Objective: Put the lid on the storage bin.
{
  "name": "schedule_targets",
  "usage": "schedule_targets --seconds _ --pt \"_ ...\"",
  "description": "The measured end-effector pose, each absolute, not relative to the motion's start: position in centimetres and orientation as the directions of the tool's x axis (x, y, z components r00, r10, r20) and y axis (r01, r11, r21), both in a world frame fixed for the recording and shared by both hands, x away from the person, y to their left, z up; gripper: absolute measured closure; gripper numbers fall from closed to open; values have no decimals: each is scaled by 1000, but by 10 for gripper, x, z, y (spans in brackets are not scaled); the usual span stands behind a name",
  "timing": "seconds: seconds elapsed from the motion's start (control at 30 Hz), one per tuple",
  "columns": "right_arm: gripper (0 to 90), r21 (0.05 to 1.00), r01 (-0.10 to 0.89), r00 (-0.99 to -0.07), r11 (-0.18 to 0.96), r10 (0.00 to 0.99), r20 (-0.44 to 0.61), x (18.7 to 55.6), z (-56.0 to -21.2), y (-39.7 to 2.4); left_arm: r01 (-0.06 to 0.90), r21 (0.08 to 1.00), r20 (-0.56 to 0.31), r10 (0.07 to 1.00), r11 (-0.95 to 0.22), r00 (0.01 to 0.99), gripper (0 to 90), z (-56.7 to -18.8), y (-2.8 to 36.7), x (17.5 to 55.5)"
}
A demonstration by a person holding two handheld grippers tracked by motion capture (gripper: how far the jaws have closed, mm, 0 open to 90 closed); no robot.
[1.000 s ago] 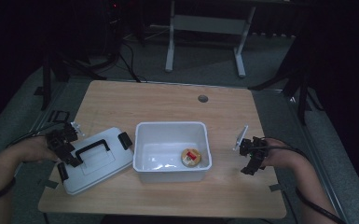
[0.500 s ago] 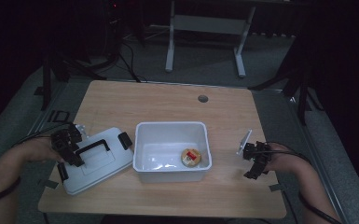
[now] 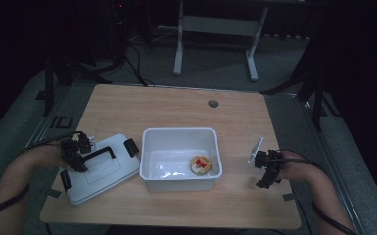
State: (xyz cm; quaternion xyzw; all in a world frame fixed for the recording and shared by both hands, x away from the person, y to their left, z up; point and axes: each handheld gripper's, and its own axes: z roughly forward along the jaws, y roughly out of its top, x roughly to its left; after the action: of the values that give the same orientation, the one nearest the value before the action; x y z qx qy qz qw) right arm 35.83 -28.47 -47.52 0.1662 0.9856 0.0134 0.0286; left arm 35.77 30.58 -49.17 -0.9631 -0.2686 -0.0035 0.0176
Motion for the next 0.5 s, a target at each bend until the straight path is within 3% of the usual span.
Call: schedule_targets --seconds 0.17,0.33,0.5 --pt "167 30 332 -942 943 334 -48 358 -478 -286 518 -41 5 519 -854 855 684 -493 303 358" --pt "168 24 337 -940 941 338 -45 358 -481 -288 538 -37 -45 540 -842 841 824 -493 302 358" --pt "167 23 341 -939 940 342 -43 358 -481 -288 569 -19 -55 569 -822 820 835 -490 308 360"
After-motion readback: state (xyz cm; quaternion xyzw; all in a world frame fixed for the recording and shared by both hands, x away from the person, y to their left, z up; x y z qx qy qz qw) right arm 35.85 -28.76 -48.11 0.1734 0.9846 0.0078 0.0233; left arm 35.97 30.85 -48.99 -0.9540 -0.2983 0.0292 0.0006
